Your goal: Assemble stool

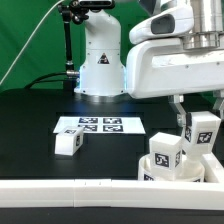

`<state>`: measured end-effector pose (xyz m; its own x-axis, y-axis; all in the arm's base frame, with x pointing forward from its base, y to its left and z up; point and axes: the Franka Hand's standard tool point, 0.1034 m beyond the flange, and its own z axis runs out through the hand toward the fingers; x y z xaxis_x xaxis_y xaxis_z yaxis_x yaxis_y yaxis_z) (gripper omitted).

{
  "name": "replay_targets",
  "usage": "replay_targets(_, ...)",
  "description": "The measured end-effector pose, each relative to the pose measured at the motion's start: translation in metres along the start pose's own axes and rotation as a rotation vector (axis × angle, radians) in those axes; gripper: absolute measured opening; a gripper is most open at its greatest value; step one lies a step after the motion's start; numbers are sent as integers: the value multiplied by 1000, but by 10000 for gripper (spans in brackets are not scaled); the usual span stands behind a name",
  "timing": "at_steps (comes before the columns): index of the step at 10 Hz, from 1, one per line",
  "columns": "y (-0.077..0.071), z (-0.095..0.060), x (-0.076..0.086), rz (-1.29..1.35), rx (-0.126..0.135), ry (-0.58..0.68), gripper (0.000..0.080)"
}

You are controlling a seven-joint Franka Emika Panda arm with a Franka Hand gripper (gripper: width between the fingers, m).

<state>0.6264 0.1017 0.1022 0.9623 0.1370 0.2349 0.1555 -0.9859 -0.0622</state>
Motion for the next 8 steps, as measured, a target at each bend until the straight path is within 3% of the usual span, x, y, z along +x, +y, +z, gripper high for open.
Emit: replay_targets(8, -1, 0, -6, -2, 1, -8, 338)
